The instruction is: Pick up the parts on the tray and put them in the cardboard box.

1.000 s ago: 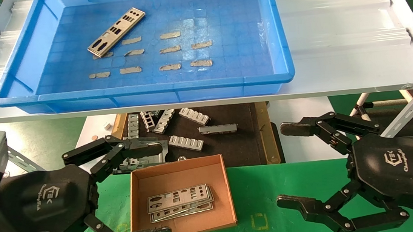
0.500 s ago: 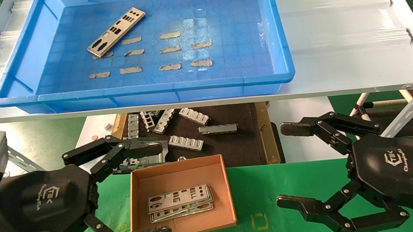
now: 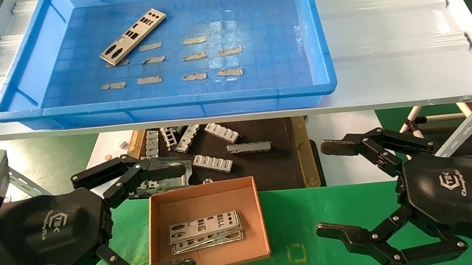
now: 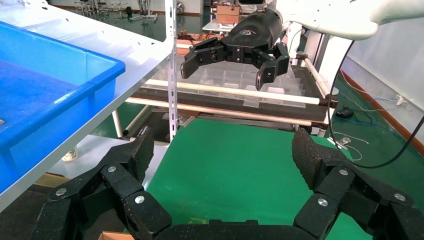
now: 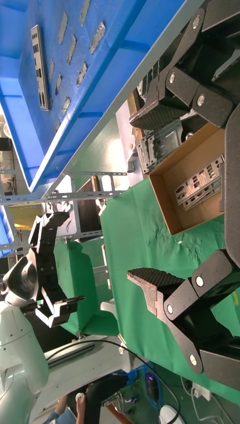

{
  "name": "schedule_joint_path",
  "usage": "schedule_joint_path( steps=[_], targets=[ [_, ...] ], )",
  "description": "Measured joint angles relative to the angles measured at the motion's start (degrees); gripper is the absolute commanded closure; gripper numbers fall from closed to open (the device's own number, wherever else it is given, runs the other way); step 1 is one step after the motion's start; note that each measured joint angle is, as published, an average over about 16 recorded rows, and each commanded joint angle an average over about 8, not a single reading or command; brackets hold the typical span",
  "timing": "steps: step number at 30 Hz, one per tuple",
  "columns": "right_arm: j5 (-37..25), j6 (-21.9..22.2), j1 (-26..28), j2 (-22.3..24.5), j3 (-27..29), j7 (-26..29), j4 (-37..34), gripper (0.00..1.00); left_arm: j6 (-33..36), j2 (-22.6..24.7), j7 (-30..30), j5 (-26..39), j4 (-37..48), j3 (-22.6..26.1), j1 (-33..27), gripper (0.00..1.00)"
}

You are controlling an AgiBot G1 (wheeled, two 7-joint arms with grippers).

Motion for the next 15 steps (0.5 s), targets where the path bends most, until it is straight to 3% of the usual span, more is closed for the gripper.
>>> schedule_joint_path(
  steps=[15],
  targets=[
    [0.00, 0.00, 0.00, 0.00, 0.00, 0.00, 0.00, 0.00, 0.00, 0.00, 0.00, 0.00, 0.00, 0.00, 0.00, 0.00]
  ],
)
